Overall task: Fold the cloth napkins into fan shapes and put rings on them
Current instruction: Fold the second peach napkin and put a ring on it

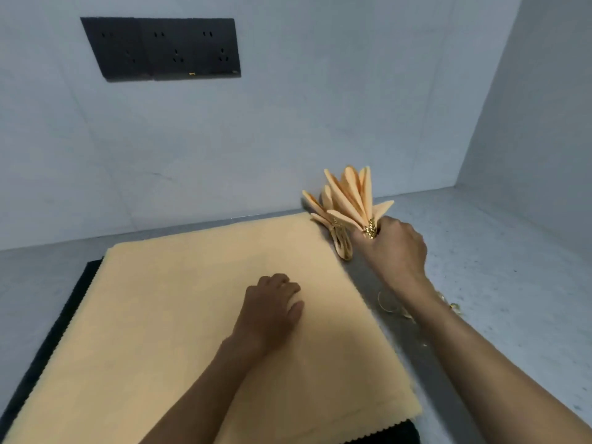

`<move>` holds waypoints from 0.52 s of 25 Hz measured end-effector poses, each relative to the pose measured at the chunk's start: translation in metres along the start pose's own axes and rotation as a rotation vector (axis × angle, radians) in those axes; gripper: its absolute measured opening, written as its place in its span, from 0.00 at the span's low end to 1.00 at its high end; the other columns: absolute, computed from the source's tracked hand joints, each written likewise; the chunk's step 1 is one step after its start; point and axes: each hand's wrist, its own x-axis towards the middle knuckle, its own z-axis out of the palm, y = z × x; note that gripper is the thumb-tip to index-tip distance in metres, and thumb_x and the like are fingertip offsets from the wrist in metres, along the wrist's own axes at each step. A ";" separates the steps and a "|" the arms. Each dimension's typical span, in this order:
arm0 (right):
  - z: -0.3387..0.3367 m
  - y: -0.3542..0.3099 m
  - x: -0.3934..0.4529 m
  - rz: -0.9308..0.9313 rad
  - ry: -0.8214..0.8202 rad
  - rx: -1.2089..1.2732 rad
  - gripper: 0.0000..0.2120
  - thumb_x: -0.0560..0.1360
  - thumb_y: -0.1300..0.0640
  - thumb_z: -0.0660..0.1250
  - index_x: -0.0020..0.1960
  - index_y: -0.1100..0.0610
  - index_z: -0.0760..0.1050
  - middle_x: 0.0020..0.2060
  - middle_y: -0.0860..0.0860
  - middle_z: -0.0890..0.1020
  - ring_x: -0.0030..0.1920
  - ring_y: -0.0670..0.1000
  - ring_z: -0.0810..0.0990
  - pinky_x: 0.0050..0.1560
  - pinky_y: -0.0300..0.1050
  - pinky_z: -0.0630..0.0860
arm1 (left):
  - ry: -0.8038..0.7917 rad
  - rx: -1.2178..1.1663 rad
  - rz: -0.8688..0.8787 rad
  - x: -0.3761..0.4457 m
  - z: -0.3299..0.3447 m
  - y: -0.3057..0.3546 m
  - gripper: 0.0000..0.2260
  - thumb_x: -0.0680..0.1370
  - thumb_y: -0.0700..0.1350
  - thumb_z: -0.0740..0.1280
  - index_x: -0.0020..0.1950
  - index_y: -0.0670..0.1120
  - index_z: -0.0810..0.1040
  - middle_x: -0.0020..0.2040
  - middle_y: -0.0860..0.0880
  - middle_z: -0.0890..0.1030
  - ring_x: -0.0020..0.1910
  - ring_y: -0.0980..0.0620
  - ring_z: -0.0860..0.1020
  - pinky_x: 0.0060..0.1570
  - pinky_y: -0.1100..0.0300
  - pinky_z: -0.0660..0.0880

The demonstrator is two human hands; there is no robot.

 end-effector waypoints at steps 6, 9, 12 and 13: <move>0.051 0.043 0.093 0.037 -0.104 -0.093 0.27 0.74 0.33 0.63 0.42 0.58 0.75 0.39 0.57 0.79 0.39 0.60 0.74 0.39 0.47 0.67 | 0.026 0.104 -0.029 0.016 0.016 0.000 0.20 0.79 0.57 0.51 0.69 0.57 0.67 0.71 0.54 0.67 0.68 0.50 0.64 0.64 0.51 0.62; 0.082 0.056 0.102 0.087 -0.223 -0.181 0.25 0.74 0.35 0.65 0.45 0.59 0.76 0.36 0.54 0.76 0.37 0.56 0.72 0.37 0.45 0.67 | 0.028 0.103 -0.032 0.016 0.016 -0.004 0.18 0.80 0.57 0.52 0.69 0.57 0.67 0.71 0.54 0.67 0.67 0.51 0.64 0.64 0.52 0.62; 0.097 0.065 0.110 0.087 -0.245 -0.185 0.24 0.75 0.36 0.65 0.47 0.58 0.76 0.34 0.52 0.73 0.37 0.55 0.73 0.35 0.45 0.66 | 0.023 0.086 -0.025 0.015 0.015 -0.002 0.18 0.80 0.57 0.51 0.69 0.57 0.66 0.71 0.54 0.67 0.67 0.51 0.64 0.65 0.52 0.62; 0.098 0.065 0.113 0.085 -0.243 -0.185 0.24 0.75 0.35 0.64 0.46 0.58 0.75 0.36 0.53 0.74 0.38 0.56 0.73 0.35 0.46 0.66 | 0.024 0.083 -0.025 0.015 0.015 -0.002 0.18 0.80 0.57 0.51 0.69 0.57 0.66 0.71 0.54 0.67 0.67 0.51 0.64 0.65 0.52 0.62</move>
